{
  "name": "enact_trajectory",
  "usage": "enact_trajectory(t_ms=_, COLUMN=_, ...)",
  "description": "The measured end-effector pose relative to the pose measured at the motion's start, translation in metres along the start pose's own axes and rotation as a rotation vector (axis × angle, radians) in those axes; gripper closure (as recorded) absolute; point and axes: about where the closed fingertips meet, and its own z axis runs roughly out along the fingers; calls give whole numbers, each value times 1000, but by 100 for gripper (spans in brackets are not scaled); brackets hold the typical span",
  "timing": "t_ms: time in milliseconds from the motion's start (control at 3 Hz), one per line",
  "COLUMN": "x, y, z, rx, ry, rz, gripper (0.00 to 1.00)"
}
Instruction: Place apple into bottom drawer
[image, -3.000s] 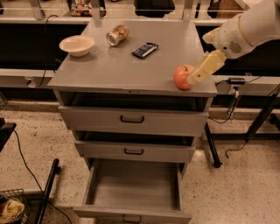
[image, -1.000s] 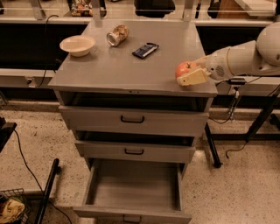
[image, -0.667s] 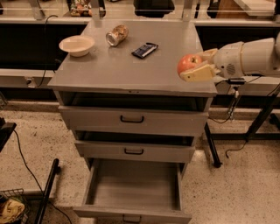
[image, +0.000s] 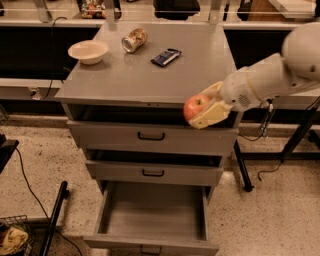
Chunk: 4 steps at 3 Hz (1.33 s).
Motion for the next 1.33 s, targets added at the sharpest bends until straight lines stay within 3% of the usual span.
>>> enact_trajectory(t_ms=333, x=11, y=4, z=11, rx=-12, ry=47, rz=-17, gripper=100)
enact_trajectory(t_ms=667, x=14, y=3, z=15, rx=-28, ry=28, rz=2, gripper=100)
enact_trajectory(t_ms=1000, x=34, y=19, z=44, rx=-63, ry=-41, rz=87, gripper=100)
enact_trajectory(t_ms=1333, x=90, y=80, z=124, rx=-118, ry=-219, rz=188, gripper=100)
